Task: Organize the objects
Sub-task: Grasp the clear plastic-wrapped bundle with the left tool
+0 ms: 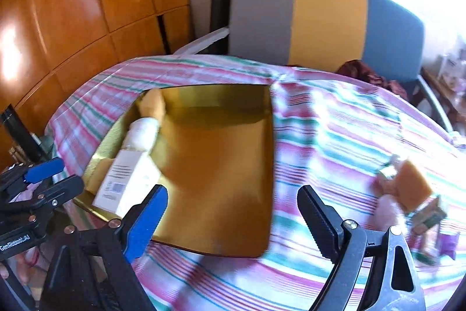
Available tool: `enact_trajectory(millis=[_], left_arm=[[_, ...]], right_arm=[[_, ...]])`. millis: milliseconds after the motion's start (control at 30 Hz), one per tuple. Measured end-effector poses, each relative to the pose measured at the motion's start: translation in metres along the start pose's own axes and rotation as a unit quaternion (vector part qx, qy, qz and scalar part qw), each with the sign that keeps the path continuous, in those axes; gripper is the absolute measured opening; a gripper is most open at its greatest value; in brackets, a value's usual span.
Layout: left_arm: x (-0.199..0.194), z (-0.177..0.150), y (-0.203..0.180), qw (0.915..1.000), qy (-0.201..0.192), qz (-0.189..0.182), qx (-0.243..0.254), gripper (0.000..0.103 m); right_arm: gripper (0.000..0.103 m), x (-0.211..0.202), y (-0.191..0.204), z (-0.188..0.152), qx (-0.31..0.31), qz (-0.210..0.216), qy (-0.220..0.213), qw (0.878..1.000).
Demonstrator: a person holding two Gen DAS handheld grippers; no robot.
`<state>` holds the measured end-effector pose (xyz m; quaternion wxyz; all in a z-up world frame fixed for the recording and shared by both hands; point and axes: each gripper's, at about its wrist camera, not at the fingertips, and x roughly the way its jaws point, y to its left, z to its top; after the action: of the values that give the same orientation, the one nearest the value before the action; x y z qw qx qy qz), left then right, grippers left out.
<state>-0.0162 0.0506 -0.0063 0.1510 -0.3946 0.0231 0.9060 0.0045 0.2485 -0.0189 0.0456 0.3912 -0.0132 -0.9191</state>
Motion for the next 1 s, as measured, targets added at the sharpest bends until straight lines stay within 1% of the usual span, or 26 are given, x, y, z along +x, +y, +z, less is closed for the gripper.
enact_trajectory(millis=[133, 333, 433, 533, 567, 667, 700, 733, 767, 833, 900, 933, 1000], left_arm=[[0.003, 0.003, -0.022, 0.9996, 0.003, -0.014, 0.025, 0.065], [0.009, 0.007, -0.056, 0.9971, 0.009, -0.048, 0.059, 0.065], [0.011, 0.009, -0.076, 0.9944, 0.013, -0.071, 0.077, 0.065], [0.013, 0.010, -0.095, 0.9913, 0.018, -0.091, 0.094, 0.065], [0.015, 0.011, -0.102, 0.9901, 0.021, -0.096, 0.100, 0.065], [0.021, 0.012, -0.123, 0.9865, 0.030, -0.107, 0.121, 0.065], [0.024, 0.012, -0.132, 0.9847, 0.034, -0.113, 0.129, 0.065], [0.026, 0.012, -0.138, 0.9834, 0.037, -0.117, 0.134, 0.065], [0.029, 0.012, -0.145, 0.9821, 0.041, -0.121, 0.138, 0.065], [0.036, 0.012, -0.161, 0.9785, 0.053, -0.136, 0.145, 0.065], [0.042, 0.011, -0.176, 0.9747, 0.063, -0.150, 0.153, 0.065], [0.046, 0.010, -0.186, 0.9719, 0.069, -0.159, 0.160, 0.065], [0.051, 0.008, -0.199, 0.9682, 0.079, -0.170, 0.166, 0.065]], right_arm=[[0.092, -0.013, -0.033, -0.001, 0.017, -0.028, -0.008, 0.999], [0.093, -0.036, -0.099, -0.004, 0.053, -0.091, -0.018, 0.994], [0.093, -0.052, -0.140, -0.007, 0.082, -0.130, -0.025, 0.988], [0.095, -0.069, -0.188, -0.014, 0.127, -0.176, -0.038, 0.975], [0.096, -0.074, -0.203, -0.017, 0.143, -0.192, -0.042, 0.970], [0.099, -0.085, -0.251, -0.033, 0.202, -0.244, -0.053, 0.947], [0.099, -0.086, -0.266, -0.041, 0.226, -0.258, -0.054, 0.938], [0.100, -0.088, -0.284, -0.053, 0.262, -0.268, -0.055, 0.925], [0.099, -0.088, -0.297, -0.061, 0.294, -0.268, -0.051, 0.916], [0.099, -0.089, -0.325, -0.078, 0.377, -0.240, -0.037, 0.894], [0.100, -0.087, -0.344, -0.091, 0.427, -0.224, -0.027, 0.876], [0.100, -0.085, -0.352, -0.097, 0.446, -0.218, -0.018, 0.868], [0.100, -0.085, -0.362, -0.107, 0.481, -0.200, -0.016, 0.854]])
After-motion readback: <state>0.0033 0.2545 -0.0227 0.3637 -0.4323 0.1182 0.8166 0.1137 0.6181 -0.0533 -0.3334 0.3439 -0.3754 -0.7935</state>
